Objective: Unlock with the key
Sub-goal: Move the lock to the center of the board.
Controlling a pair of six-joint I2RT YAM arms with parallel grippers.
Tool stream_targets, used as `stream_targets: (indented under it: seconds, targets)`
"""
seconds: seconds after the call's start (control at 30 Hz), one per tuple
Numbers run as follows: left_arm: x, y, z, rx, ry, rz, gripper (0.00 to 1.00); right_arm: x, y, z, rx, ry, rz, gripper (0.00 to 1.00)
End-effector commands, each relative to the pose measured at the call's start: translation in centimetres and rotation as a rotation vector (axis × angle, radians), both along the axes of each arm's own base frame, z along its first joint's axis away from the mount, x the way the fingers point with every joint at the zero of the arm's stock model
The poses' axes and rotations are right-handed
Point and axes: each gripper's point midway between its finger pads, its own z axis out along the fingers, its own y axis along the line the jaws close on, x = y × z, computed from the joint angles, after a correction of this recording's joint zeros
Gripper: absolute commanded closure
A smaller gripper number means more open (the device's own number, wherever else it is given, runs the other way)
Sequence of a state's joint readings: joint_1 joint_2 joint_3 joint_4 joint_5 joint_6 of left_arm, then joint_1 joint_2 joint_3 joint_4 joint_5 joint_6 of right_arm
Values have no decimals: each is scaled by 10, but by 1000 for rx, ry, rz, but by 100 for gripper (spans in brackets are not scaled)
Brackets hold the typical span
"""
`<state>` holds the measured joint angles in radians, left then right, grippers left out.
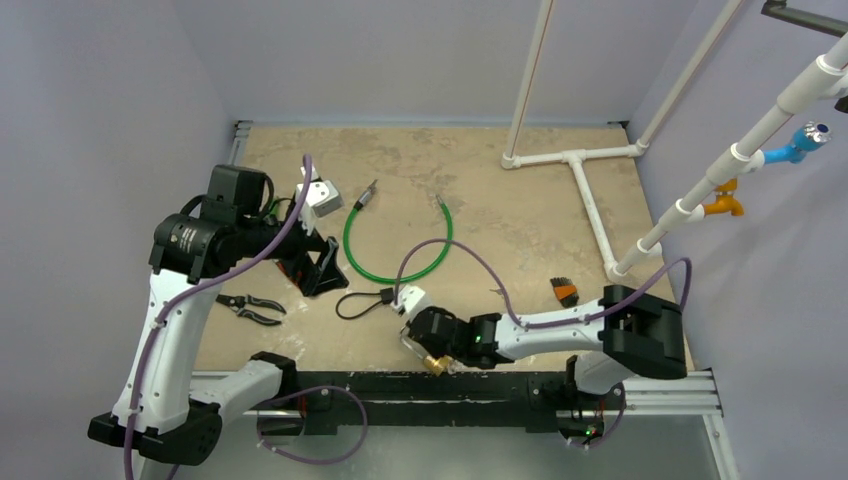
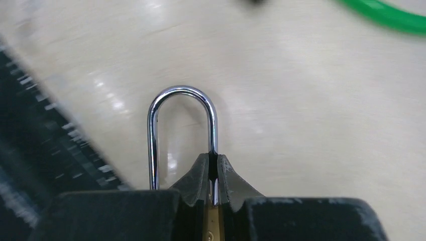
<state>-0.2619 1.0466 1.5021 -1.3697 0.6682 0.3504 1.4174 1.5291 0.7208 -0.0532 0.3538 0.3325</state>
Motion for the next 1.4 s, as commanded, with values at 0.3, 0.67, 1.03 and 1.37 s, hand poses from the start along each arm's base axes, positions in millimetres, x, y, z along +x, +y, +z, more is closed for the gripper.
stream_targets:
  seconds: [0.3,0.67,1.03,1.37]
  targets:
    - [-3,-2,0,-38,-32,-7,8,101,-33,42,79,-150,-395,100]
    - [-4,-3,-7,-43,-35,-14,3,136,-21,24,28,-134,-419,100]
    - [4,10,-31,50,7,47,0,125,-30,68,144,-77,-469,21]
    - [5,11,-34,47,-20,51,0,75,-31,15,73,63,-367,11]
